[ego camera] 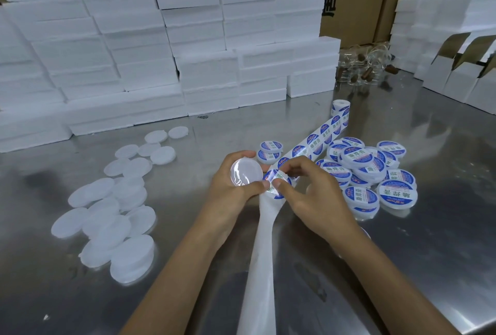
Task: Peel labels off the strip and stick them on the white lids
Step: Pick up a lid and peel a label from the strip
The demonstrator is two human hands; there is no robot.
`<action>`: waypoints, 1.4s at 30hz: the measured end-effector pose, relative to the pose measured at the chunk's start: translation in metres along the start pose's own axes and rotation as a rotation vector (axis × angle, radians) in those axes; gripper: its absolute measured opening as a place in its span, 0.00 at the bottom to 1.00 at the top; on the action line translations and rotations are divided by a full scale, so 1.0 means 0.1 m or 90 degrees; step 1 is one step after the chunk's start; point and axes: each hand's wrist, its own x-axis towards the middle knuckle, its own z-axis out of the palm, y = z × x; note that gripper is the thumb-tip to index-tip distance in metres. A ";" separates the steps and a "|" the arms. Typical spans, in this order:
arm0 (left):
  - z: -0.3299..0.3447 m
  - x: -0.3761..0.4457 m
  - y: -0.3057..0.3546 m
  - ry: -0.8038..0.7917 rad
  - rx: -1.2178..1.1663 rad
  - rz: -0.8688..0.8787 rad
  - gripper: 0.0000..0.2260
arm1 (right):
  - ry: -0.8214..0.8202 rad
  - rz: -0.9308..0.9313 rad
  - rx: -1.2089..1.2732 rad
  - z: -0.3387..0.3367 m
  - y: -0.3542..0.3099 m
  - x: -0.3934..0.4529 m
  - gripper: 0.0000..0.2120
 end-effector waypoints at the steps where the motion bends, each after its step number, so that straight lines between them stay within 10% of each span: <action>1: 0.00 -0.01 0.00 -0.001 -0.002 -0.005 0.22 | -0.003 -0.006 -0.006 0.00 0.00 -0.01 0.07; 16: -0.01 -0.02 0.01 0.068 -0.020 -0.097 0.16 | -0.194 0.068 0.126 -0.03 -0.06 -0.05 0.05; 26: 0.01 0.01 0.15 0.150 -0.045 -0.042 0.06 | -0.073 0.053 0.391 -0.17 -0.20 0.01 0.09; 32: -0.06 -0.03 0.30 0.044 -0.379 -0.077 0.28 | -0.099 0.045 0.374 0.13 -0.52 0.26 0.11; 42: -0.04 -0.02 0.29 0.039 -0.354 -0.088 0.28 | -0.028 0.042 0.303 0.46 -0.43 0.30 0.14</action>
